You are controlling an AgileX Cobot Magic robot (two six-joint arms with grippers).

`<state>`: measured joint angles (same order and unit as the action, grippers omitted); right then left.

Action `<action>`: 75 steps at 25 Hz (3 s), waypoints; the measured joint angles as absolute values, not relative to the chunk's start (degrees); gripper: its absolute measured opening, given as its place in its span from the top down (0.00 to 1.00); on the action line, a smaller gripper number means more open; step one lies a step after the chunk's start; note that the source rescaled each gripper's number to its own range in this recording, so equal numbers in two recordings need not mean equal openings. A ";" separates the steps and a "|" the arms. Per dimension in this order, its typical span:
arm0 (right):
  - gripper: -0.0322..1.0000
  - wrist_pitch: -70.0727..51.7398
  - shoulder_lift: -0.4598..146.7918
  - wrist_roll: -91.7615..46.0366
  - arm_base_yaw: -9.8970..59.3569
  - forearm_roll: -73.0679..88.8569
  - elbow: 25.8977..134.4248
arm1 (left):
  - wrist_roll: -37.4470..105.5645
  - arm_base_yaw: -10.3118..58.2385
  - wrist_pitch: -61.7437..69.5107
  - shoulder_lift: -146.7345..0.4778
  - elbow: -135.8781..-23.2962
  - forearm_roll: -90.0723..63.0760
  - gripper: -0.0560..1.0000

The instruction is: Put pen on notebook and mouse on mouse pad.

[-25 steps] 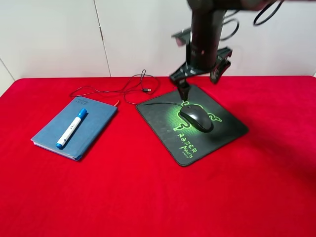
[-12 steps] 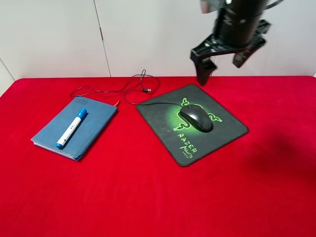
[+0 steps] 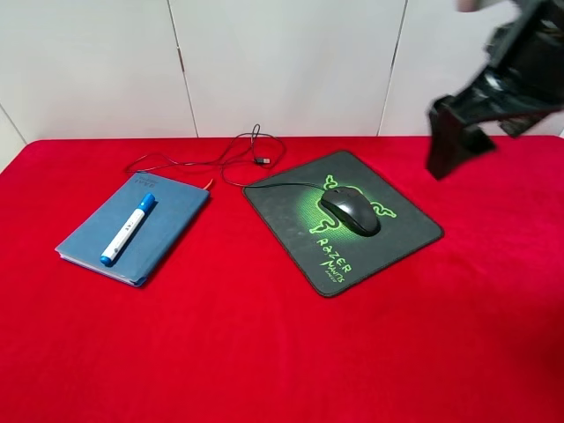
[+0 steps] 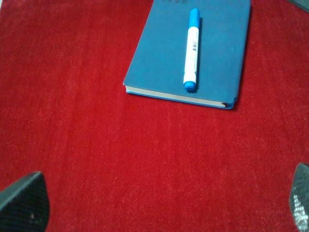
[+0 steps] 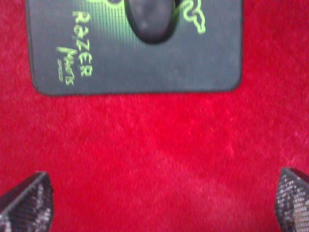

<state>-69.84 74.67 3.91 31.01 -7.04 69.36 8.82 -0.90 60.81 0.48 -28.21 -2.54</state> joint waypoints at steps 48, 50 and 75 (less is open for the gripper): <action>0.00 -58.99 -0.24 1.83 -3.03 1.59 27.90 | 8.82 -0.90 60.81 0.48 -28.21 -2.49 0.00; 0.00 -58.78 -0.24 1.77 -3.03 1.59 27.90 | 8.82 -0.90 60.81 0.48 -28.21 -2.49 0.00; 0.00 -58.50 -0.24 1.42 -3.03 1.78 27.90 | 8.82 -0.90 60.81 0.48 -28.21 -2.49 0.00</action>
<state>-58.50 -0.24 1.42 -3.03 1.78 27.90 8.82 -0.90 60.81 0.48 -28.21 -2.49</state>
